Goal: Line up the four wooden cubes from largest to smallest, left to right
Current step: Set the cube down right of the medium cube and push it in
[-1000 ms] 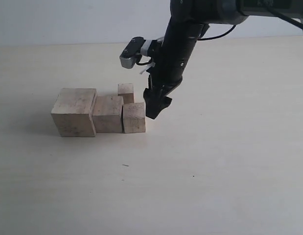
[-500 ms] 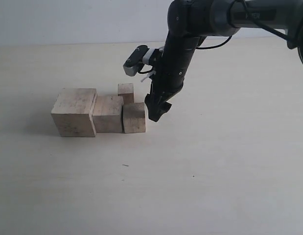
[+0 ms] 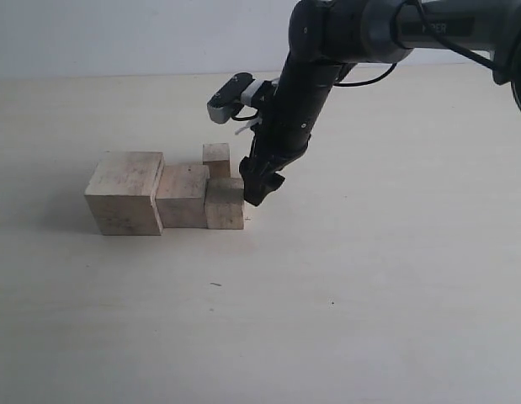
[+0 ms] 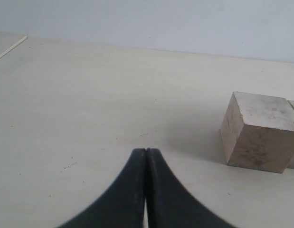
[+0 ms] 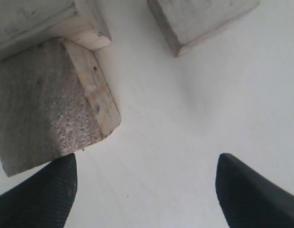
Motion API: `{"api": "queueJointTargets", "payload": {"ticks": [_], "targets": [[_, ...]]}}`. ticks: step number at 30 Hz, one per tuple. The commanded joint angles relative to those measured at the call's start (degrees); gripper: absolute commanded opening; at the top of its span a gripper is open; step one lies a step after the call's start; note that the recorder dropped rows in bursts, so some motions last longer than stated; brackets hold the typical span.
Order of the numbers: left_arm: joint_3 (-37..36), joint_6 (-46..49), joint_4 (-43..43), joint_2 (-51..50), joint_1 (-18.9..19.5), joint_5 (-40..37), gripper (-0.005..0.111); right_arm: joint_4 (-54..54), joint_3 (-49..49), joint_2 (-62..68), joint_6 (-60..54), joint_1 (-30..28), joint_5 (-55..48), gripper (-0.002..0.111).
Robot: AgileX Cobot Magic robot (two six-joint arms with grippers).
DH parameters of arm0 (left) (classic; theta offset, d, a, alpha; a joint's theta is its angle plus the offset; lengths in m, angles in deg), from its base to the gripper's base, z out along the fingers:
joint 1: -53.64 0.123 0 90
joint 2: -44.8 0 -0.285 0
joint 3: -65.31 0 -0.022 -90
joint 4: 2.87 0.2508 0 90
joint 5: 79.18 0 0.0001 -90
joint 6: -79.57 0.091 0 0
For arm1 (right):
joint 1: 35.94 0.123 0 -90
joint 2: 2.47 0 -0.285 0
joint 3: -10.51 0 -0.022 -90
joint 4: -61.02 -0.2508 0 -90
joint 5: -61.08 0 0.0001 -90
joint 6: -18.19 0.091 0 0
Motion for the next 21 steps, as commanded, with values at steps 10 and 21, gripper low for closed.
{"api": "queueJointTargets", "payload": {"ticks": [10,21], "targets": [[0.0,0.1,-0.3,0.3,-0.4,0.7,0.0,1.6,0.1,-0.1,2.9,-0.1,5.5,0.076],[0.0,0.1,-0.3,0.3,-0.4,0.7,0.0,2.2,0.1,-0.1,3.2,-0.1,4.6,0.076]]}}
